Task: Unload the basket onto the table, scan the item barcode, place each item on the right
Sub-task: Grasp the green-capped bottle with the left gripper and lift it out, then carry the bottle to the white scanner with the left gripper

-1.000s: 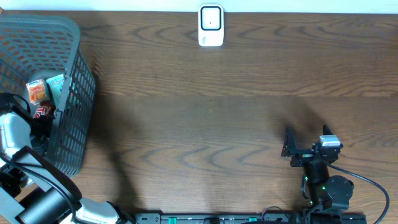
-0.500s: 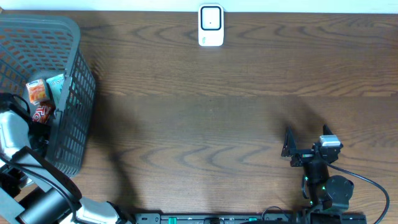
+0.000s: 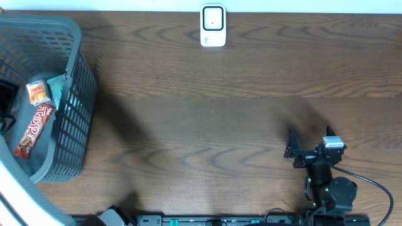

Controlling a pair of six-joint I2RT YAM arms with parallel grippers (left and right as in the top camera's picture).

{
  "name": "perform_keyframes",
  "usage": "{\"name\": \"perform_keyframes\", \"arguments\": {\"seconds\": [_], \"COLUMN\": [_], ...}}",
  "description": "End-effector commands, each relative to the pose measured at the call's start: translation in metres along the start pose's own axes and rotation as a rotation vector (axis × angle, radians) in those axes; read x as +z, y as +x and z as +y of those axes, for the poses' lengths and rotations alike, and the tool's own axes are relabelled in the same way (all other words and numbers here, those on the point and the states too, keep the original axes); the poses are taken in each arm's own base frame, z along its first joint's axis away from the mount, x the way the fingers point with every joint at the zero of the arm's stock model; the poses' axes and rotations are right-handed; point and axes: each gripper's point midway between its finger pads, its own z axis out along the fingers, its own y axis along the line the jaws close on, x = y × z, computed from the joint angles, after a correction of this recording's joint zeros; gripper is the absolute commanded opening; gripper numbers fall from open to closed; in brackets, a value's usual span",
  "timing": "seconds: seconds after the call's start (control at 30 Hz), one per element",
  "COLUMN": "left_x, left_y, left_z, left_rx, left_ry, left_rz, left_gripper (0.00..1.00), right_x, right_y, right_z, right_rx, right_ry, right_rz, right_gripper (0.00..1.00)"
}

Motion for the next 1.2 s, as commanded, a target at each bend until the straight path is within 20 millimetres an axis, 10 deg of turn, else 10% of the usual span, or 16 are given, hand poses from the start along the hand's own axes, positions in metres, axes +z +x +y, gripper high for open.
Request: {"name": "perform_keyframes", "arguments": {"seconds": [0.0, 0.27, 0.53, 0.83, 1.17], "left_x": [-0.057, -0.113, -0.052, 0.055, 0.14], "left_y": [0.022, 0.105, 0.249, 0.37, 0.417], "left_z": [-0.07, -0.161, -0.215, -0.2, -0.146], "left_rx": [0.06, 0.253, 0.502, 0.494, 0.506], "left_ry": [0.316, 0.619, 0.487, 0.138, -0.184], "left_rz": [0.013, 0.124, 0.374, 0.569, 0.524], "left_gripper": [0.62, 0.62, 0.63, 0.62, 0.63], "right_x": [0.0, 0.0, 0.0, 0.0, 0.0], "right_y": [0.001, 0.001, 0.001, 0.001, 0.001], "right_z": [0.001, 0.001, 0.001, 0.001, 0.001], "right_rx": [0.006, 0.006, 0.006, 0.006, 0.006], "right_ry": [-0.004, -0.004, -0.004, -0.004, -0.004], "right_rz": [0.003, 0.003, 0.003, 0.003, 0.003], "right_gripper": [0.99, 0.99, 0.99, 0.99, 0.99]}}
